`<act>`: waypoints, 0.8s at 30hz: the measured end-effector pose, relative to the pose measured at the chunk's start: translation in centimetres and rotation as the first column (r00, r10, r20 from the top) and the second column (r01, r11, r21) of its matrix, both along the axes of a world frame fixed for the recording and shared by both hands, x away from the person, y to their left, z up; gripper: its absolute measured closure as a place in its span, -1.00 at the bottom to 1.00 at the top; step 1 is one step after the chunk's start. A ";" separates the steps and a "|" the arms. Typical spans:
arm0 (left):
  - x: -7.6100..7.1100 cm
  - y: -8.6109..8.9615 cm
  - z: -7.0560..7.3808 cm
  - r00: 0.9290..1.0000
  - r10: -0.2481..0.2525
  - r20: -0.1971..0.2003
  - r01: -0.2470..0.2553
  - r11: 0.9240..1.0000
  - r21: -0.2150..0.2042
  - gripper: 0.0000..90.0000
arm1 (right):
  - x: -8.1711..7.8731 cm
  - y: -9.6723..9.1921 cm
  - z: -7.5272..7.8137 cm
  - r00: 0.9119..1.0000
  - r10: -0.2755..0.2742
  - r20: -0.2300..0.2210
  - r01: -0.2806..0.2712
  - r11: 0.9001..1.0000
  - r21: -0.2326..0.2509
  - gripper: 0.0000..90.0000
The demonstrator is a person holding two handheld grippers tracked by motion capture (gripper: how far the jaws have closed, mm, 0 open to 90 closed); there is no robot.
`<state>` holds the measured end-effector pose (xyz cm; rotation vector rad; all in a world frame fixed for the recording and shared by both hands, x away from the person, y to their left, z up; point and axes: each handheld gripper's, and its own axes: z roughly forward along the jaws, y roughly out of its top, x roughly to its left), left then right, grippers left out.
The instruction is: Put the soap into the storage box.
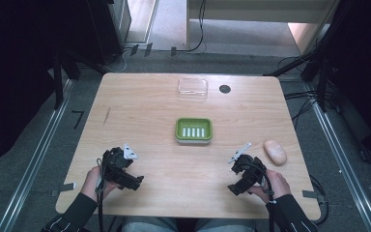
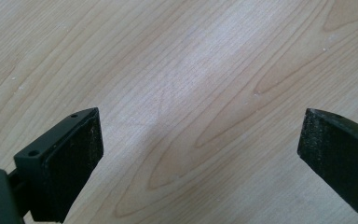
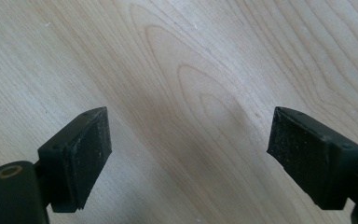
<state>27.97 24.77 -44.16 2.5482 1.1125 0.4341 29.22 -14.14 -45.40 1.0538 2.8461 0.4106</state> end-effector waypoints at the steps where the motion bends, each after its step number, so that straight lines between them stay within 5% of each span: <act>1: 0.0 0.0 0.0 1.000 0.001 0.000 -0.001 1.000 0.001 -0.99 | 0.0 0.0 0.0 1.000 0.005 0.002 -0.005 1.000 -0.002 -0.70; 24: -0.2 0.3 0.0 1.000 0.002 0.004 -0.002 1.000 -0.003 -0.99 | -0.2 -0.4 0.7 0.999 -0.002 0.055 0.002 1.000 -0.004 -0.72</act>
